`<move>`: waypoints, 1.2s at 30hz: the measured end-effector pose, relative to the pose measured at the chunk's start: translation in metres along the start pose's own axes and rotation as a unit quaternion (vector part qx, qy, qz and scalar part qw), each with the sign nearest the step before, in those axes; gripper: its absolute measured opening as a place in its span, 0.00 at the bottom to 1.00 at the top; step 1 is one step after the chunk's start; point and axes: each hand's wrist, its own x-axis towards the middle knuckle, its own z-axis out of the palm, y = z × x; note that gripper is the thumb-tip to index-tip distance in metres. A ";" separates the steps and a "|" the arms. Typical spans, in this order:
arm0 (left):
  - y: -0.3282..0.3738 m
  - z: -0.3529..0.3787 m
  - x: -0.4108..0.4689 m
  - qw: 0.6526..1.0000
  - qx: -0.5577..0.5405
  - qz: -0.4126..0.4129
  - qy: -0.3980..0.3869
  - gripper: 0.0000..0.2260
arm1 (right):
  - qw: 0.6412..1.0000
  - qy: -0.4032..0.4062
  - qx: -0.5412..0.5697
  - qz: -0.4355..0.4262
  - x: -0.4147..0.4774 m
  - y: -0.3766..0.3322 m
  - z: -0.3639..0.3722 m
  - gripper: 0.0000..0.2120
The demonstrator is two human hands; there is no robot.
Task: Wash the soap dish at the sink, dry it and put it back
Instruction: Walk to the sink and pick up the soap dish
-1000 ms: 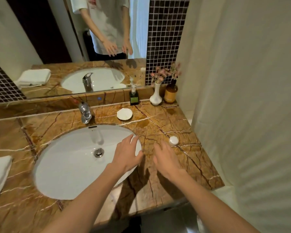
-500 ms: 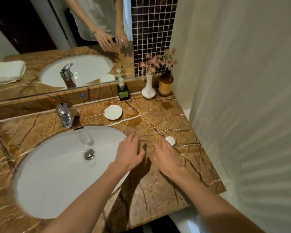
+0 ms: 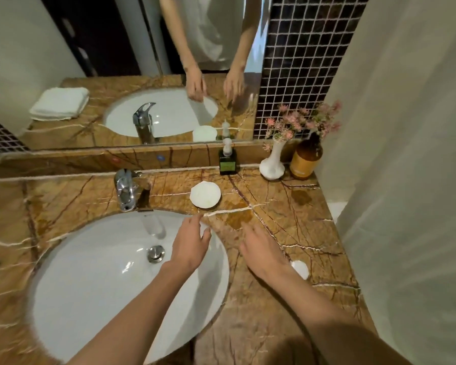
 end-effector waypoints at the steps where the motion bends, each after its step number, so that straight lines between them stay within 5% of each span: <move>1: -0.004 -0.001 0.010 1.000 -0.014 -0.019 0.006 0.16 | 1.000 -0.001 0.014 -0.004 0.013 -0.003 0.000 0.22; 21: -0.035 0.010 0.120 0.956 -0.229 -0.174 0.055 0.08 | 1.000 0.020 0.002 -0.007 0.181 -0.017 0.007 0.09; 36: -0.036 0.021 0.126 0.920 -0.300 -0.242 0.077 0.12 | 0.967 -0.003 0.214 0.138 0.194 -0.025 0.030 0.13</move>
